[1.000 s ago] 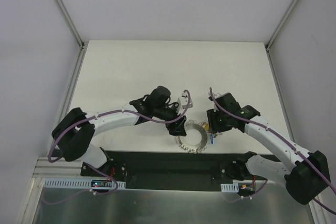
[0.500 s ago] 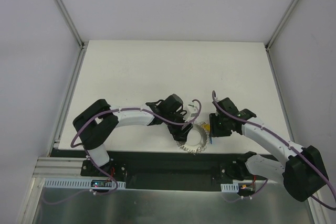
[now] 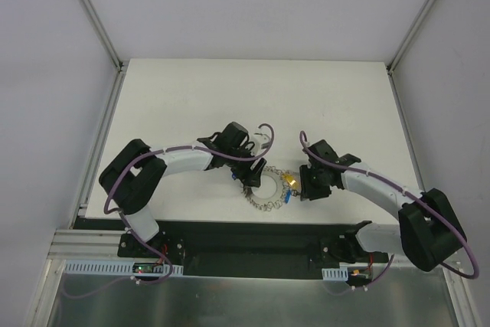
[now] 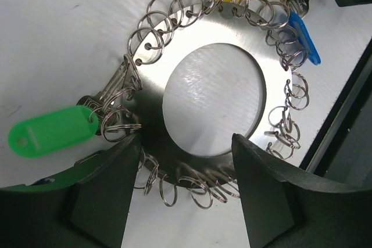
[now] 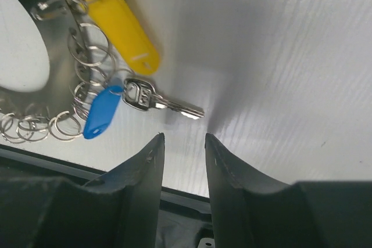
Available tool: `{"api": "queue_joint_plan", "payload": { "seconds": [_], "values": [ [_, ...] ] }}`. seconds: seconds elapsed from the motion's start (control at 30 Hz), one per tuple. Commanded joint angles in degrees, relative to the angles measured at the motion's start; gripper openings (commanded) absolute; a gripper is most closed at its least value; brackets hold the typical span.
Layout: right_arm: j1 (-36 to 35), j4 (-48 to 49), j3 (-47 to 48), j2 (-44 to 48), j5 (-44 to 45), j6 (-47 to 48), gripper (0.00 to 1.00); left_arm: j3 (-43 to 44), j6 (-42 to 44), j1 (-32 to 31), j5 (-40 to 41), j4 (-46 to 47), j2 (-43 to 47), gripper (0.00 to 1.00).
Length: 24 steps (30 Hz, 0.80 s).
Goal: Put the keys on the keyring
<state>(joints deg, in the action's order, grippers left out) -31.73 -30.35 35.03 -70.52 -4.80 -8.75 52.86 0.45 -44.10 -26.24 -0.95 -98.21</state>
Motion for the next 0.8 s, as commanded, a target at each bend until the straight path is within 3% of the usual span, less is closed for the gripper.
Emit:
{"api": "queue_joint_plan", "payload": {
  "seconds": [0.0,0.37,0.6,0.77],
  "values": [
    [-1.31,2.84,4.26,-1.9,-1.97,0.75,0.38,-2.59,0.34,3.13,5.41,-6.69,1.0,0.64],
    [-10.28,7.93,10.85,-5.5,4.45,-2.06,0.64,-2.59,-0.01,4.63,5.59,-6.78,3.64,0.66],
    [-13.1,11.1,14.45,-12.35,4.45,-2.76,0.64,-2.5,-0.01,4.63,5.23,-6.87,3.91,0.66],
    [-13.19,9.78,13.67,-14.21,9.1,-2.32,0.59,-3.03,-0.01,4.63,5.32,-7.05,4.7,0.66]
  ]
}}
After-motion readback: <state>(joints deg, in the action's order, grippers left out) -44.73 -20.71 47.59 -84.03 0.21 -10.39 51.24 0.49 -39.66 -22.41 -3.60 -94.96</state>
